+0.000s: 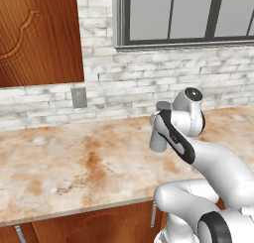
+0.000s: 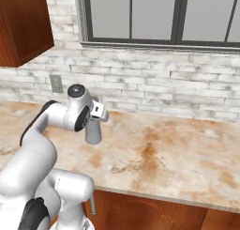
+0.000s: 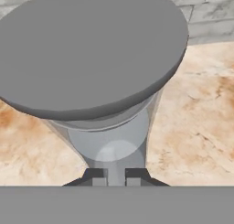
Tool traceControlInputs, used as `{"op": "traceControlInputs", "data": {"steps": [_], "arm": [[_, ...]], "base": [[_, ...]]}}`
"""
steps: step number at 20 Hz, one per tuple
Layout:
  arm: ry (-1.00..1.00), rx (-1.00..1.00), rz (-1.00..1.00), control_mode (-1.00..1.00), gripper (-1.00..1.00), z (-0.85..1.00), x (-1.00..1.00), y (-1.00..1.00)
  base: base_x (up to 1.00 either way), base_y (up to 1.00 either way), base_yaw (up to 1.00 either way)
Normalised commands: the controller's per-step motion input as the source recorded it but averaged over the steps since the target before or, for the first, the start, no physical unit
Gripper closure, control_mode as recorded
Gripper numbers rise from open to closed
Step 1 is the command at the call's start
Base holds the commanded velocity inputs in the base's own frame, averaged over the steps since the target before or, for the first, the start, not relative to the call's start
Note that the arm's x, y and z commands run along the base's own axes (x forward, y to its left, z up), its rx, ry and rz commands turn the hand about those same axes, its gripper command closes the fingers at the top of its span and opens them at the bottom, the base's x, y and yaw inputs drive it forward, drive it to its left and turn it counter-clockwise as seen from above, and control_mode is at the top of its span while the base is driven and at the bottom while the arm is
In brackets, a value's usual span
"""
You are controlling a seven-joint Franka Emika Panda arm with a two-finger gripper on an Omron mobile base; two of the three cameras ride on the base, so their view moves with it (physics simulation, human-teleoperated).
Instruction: There is a tray on the dining counter. Grab the cup, mug, and pitcher and place them on the tray. The pitcher may be placed next to the tray if it cannot fit the tray.
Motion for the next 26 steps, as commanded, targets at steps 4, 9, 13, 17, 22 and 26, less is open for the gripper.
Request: {"op": "traceControlInputs", "data": {"steps": [4, 9, 13, 17, 22, 26], "arm": [[-0.07, -0.06, 0.00, -1.00, 1.00, 0.30, -0.40, -0.10], [-0.02, -0.07, 0.00, -1.00, 1.00, 0.42, -0.59, -0.31], [0.00, -0.01, 0.00, -1.00, 1.00, 0.37, -0.58, -0.31], [0.02, 0.00, 0.00, -1.00, 1.00, 0.30, -0.59, -0.12], [0.03, 0.00, -0.04, -1.00, 1.00, 0.25, -0.53, 0.00], [0.00, 0.00, -0.02, -1.00, 1.00, 0.09, -0.31, 0.00]], "base": [[0.00, 0.00, 0.00], [0.00, 0.00, 0.00], [0.00, 0.00, 0.00], [0.00, 0.00, 0.00], [0.00, 0.00, 0.00], [0.00, 0.00, 0.00]]}}
